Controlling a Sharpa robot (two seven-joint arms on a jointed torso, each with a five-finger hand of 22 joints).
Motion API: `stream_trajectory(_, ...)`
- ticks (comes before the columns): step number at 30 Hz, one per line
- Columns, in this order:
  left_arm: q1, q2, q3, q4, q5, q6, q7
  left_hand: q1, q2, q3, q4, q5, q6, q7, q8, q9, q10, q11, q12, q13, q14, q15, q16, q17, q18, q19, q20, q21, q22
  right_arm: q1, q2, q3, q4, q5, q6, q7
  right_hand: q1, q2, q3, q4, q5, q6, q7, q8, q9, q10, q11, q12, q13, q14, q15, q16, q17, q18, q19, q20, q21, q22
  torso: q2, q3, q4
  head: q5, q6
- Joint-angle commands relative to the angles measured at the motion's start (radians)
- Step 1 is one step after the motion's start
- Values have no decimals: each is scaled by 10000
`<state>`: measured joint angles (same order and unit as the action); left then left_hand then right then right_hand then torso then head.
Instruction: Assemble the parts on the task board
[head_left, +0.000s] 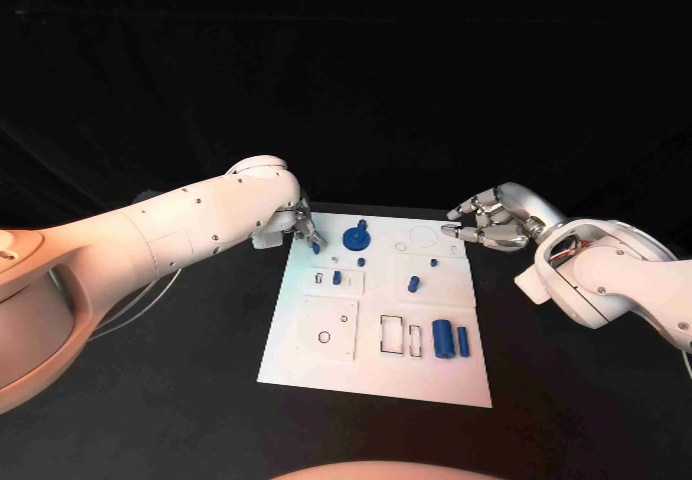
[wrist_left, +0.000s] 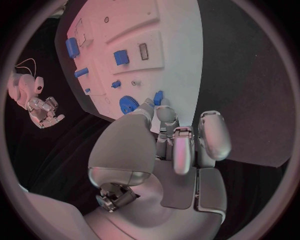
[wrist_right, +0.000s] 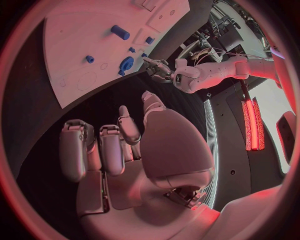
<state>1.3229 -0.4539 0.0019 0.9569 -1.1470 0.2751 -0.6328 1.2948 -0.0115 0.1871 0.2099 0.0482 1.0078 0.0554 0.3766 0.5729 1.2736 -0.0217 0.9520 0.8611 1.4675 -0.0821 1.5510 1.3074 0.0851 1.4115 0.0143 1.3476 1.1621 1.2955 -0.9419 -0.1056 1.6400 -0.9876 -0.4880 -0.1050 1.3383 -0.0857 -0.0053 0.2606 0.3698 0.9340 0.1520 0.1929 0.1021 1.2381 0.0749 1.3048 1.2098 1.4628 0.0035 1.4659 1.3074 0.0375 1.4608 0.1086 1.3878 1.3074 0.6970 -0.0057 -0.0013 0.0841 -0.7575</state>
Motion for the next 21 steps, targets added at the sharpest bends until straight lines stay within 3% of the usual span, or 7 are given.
stream_trajectory(1, -1, 22, 2, -1, 189, 264, 199, 239, 58, 199, -132, 45, 7, -39, -64, -51, -73, -3, -79, -58, 962, 4, 14, 2414, -26, -1, 52, -60, 2, -7, 9, 0, 10, -46, 48, 90, 30, 98, -59, 15, 73, 43, 8, 55, -13, 0, -38, -36, 11, 651, -70, -50, 913, 97, 0, -48, -37, 1575, 3, -3, 4, 11, -4)
stream_trajectory(6, -1, 7, 1, 20, 233, 275, 259, 523, 126, 766, -339, 51, -22, -18, -159, -167, -123, 3, -183, -178, 960, 5, 10, 2409, -24, -12, 51, -69, 0, -7, 10, 0, 9, -46, 49, 89, 30, 98, -59, 15, 73, 43, 8, 55, -13, 0, -38, -36, 11, 651, -70, -50, 913, 97, 0, -48, -37, 1575, 3, -9, 5, 22, -2)
stream_trajectory(11, -1, -31, 1, 59, 305, 185, 285, 604, 23, 1355, -500, 60, 4, -16, -189, -235, -104, 9, -212, -232, 961, 6, 11, 2411, -22, -12, 54, -68, 10, -7, 14, 0, 4, -46, 44, 93, 30, 98, -59, 15, 73, 43, 8, 55, -13, 0, -38, -36, 11, 651, -70, -50, 913, 97, 0, -48, -37, 1575, -4, -4, 6, 20, -8)
stream_trajectory(17, 0, -208, 3, 238, 797, -171, 269, 363, -334, 2581, -767, 60, 82, -31, -98, -234, 69, -40, -131, -216, 966, -7, 23, 2426, -35, 39, 44, -12, 111, -7, 7, 0, 1, -45, 27, 103, 30, 98, -59, 15, 73, 43, 8, 55, -13, 0, -38, -36, 11, 651, -70, -50, 913, 97, 0, -48, -37, 1575, -26, 7, 16, 15, -3)
stream_trajectory(21, 6, -455, 7, 577, 1130, -395, 202, 55, -521, 3044, -835, 41, 200, -103, 64, -151, 191, -67, -31, -149, 969, -45, 30, 2434, -55, 74, 43, 31, 186, -6, -18, 0, 8, -44, 5, 103, 30, 98, -59, 15, 73, 43, 8, 55, -13, 0, -38, -36, 11, 651, -70, -50, 913, 97, 0, -48, -37, 1575, -32, 18, 36, 31, 0)
